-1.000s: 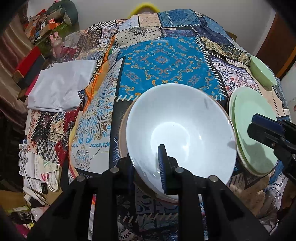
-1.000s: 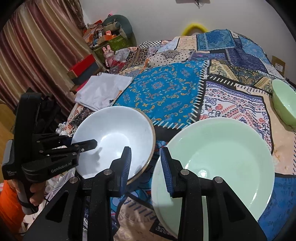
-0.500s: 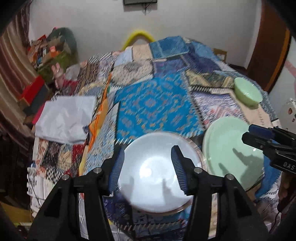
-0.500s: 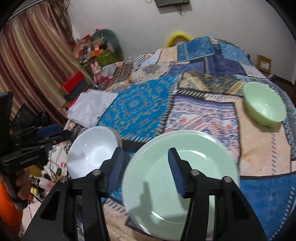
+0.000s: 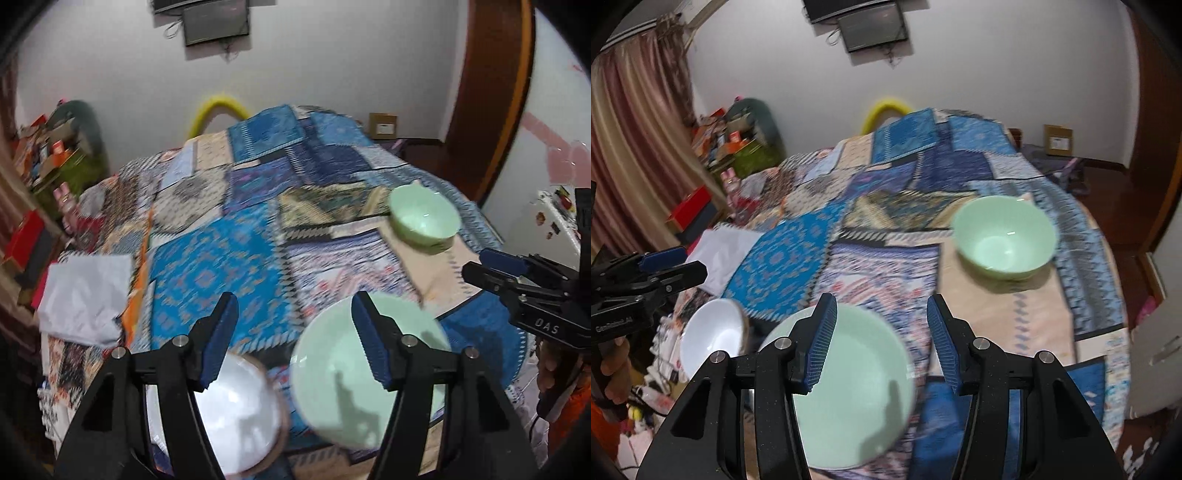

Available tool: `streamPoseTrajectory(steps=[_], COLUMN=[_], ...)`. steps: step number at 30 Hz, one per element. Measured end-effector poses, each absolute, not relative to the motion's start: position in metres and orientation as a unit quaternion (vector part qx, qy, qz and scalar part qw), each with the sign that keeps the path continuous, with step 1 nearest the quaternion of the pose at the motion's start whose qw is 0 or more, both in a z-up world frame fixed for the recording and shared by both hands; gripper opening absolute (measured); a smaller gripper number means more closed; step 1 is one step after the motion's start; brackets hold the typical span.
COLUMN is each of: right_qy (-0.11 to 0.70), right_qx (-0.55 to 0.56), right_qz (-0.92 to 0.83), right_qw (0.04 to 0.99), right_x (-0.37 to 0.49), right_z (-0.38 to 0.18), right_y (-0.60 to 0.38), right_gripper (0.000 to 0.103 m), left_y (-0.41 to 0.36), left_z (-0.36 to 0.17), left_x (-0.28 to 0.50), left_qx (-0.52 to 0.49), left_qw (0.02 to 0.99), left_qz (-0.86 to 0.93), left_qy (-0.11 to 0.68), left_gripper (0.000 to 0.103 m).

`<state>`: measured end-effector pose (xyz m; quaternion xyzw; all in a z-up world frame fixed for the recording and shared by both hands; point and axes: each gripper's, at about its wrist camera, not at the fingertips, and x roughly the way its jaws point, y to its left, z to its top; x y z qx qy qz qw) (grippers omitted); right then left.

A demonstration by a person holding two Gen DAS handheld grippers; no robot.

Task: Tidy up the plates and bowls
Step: 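Move the left gripper to the pale green bowl rim and close it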

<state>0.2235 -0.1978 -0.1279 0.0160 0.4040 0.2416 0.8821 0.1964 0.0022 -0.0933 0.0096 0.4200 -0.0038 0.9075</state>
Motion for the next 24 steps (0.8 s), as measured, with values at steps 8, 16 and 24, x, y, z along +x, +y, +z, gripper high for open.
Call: streamPoseTrajectory(steps=[8,16,24], right_qy=[0.401,0.418,0.435], right_qx=[0.026,0.038,0.045], right_qz=[0.197,0.161,0.131], right_qw=[0.894,0.893,0.89], right_x=[0.249,0.287,0.327], right_z=[-0.13,-0.152,-0.185], right_y=[-0.242,-0.272,-0.293], right_gripper=[0.047,0.047,0.047], left_y=[-0.045,-0.074,-0.094], left_z=[-0.094,-0.116,-0.155], left_x=[0.247,0.313,0.366], left_qx=[0.02,0.005,0.01], left_qw=[0.91,0.897,0.88], left_qz=[-0.04,-0.064,-0.075], left_qy=[0.412,0.438,0.468], left_gripper=[0.07,0.079,0.079])
